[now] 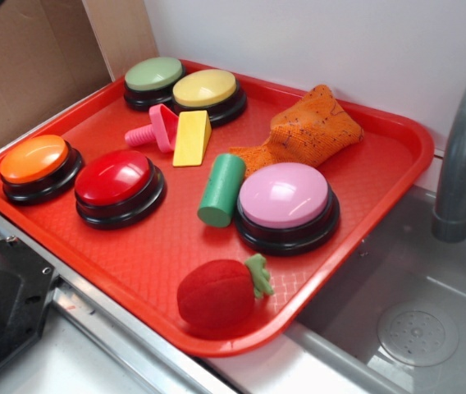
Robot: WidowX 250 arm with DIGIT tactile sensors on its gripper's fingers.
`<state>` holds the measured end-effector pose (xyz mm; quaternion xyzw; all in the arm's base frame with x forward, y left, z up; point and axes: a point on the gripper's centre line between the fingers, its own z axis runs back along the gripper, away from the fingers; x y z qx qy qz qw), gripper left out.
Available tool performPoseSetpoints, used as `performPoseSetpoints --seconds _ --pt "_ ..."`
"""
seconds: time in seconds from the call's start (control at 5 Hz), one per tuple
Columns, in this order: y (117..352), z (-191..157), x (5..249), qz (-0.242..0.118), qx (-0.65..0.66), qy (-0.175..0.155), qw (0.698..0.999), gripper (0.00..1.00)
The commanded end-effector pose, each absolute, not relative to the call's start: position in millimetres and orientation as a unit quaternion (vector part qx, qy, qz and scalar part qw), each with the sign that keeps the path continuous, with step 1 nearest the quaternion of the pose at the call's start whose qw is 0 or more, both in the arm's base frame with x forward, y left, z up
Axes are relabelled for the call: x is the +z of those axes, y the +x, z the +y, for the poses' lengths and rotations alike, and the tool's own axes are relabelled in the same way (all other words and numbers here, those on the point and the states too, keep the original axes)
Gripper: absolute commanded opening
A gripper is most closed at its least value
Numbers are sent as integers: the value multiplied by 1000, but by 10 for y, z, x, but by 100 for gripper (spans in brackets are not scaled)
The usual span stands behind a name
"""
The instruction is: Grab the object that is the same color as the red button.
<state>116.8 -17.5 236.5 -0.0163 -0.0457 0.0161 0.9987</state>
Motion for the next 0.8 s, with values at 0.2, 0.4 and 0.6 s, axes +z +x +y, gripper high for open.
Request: performPoseSetpoints --seconds 0.2,0.4,0.6 --pt "1206 -430 2191 -58 -54 -51 996 100" --pt "1234 -707 1952 -71 -99 -53 991 100" --pt "1283 -1060 1573 -77 -170 -100 977 100"
